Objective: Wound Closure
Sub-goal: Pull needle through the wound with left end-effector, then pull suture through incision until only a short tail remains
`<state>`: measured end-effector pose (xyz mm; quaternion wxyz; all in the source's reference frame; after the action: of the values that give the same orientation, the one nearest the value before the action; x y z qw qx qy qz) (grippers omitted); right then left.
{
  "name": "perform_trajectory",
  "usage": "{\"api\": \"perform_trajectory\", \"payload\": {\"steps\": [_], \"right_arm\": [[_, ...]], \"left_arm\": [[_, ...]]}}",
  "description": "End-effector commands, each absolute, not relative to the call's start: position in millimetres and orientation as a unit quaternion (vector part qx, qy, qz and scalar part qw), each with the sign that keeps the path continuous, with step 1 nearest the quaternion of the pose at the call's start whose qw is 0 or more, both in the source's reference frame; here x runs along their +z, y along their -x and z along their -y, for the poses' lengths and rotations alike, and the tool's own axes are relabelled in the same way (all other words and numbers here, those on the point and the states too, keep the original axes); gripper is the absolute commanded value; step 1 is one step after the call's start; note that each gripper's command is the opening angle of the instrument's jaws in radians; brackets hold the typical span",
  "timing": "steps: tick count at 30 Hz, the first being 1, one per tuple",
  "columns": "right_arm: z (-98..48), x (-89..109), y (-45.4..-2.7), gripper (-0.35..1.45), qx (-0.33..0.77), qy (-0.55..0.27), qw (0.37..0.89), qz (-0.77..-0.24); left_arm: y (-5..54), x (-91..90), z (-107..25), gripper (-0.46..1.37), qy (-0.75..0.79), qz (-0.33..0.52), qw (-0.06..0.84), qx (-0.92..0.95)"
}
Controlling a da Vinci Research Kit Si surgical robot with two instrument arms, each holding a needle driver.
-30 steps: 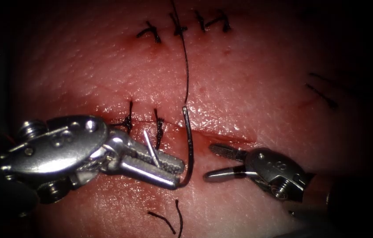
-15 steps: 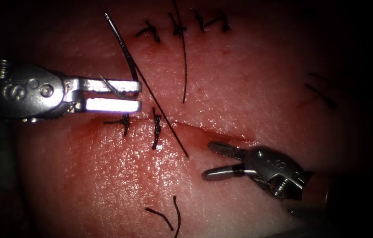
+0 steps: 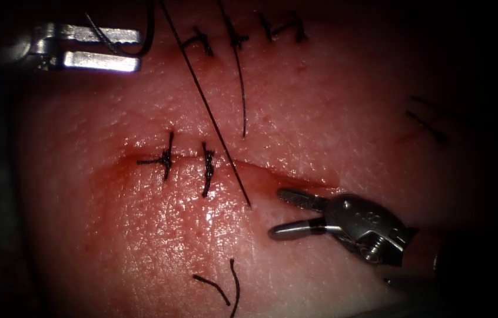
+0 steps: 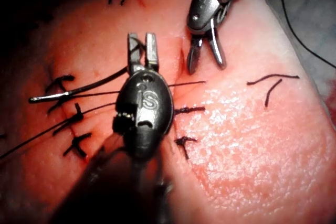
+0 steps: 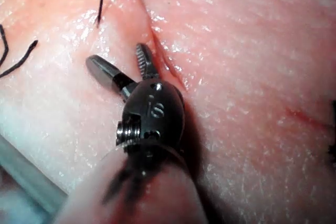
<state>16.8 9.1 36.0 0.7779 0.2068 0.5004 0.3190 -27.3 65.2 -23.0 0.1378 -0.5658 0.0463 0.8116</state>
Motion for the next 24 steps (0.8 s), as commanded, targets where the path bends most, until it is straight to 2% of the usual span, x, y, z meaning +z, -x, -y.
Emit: {"api": "perform_trajectory", "payload": {"steps": [1, 9, 12, 24], "right_arm": [[-9.1, 35.9, -16.8, 0.86, 0.319, -0.207, 0.778, -0.500], [-9.1, 35.9, -16.8, 0.93, 0.319, -0.207, 0.779, -0.499], [-9.1, 35.9, -16.8, 1.02, 0.308, -0.200, 0.783, -0.502], [-9.5, 35.4, -16.8, 1.02, 0.296, -0.194, 0.787, -0.505]], "left_arm": [[27.3, -22.9, -65.2, -0.35, 0.565, -0.045, 0.137, 0.813], [26.8, -21.3, -63.9, -0.35, 0.554, -0.051, 0.136, 0.820], [27.0, -20.3, -62.4, -0.35, 0.546, -0.046, 0.134, 0.826], [27.6, -16.8, -57.2, -0.35, 0.535, -0.026, 0.131, 0.834]]}}
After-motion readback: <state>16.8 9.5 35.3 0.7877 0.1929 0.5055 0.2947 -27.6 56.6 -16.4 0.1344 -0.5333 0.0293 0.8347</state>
